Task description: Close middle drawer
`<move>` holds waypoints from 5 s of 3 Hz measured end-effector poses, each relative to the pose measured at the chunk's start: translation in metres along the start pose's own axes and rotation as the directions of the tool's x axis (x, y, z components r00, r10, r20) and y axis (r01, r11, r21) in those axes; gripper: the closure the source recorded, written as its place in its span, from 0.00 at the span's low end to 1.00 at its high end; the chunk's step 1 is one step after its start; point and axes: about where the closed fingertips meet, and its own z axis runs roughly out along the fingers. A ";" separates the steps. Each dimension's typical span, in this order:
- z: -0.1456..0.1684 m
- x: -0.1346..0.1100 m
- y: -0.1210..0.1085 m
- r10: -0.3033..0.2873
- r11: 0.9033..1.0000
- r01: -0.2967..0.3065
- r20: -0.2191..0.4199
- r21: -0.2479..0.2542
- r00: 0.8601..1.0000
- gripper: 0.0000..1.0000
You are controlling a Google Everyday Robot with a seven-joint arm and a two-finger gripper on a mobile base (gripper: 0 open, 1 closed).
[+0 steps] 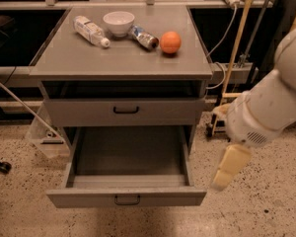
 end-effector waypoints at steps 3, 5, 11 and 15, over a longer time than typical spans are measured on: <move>0.088 0.003 0.034 0.004 0.994 0.004 0.073 -0.113 0.997 0.00; 0.188 -0.003 0.078 -0.053 0.968 0.089 0.155 -0.236 0.986 0.00; 0.413 0.083 0.095 0.226 0.925 -0.209 0.016 -0.319 0.974 0.00; 0.465 -0.051 0.029 0.094 0.961 -0.085 0.023 -0.262 0.995 0.00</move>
Offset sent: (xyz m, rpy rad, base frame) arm -0.0232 0.0476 -0.1251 0.1409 0.1291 0.0670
